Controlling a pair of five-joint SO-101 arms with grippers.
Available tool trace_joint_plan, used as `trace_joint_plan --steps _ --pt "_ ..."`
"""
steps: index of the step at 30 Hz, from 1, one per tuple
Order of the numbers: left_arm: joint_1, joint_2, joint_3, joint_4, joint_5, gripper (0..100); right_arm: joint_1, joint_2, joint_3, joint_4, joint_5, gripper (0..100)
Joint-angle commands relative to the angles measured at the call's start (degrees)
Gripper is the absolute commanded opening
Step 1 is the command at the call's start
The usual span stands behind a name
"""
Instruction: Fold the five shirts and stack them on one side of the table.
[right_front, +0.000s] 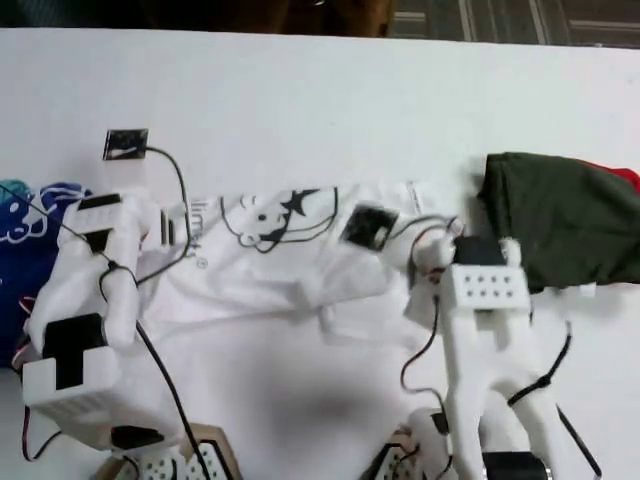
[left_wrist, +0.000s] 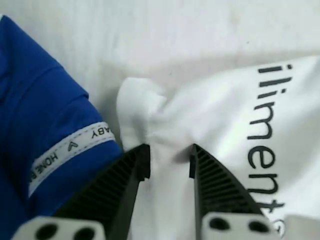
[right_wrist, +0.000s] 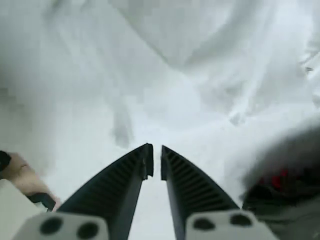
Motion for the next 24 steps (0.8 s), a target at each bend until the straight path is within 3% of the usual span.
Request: trace_joint_plan --steps 1,6,19,24 --pt "-0.53 -0.09 -1.89 0.35 0.26 15 -3.74 -2.07 2.37 0.66 1.41 15.6" --pt "-0.53 -0.09 -1.89 0.35 0.26 15 -8.66 2.59 3.60 -3.56 1.32 14.7" --pt "-0.53 -0.09 -1.89 0.35 0.26 15 -9.10 20.44 3.25 -14.73 1.58 14.3" --pt "-0.53 -0.09 -1.89 0.35 0.26 15 -9.01 22.46 1.67 -15.60 1.58 0.9"
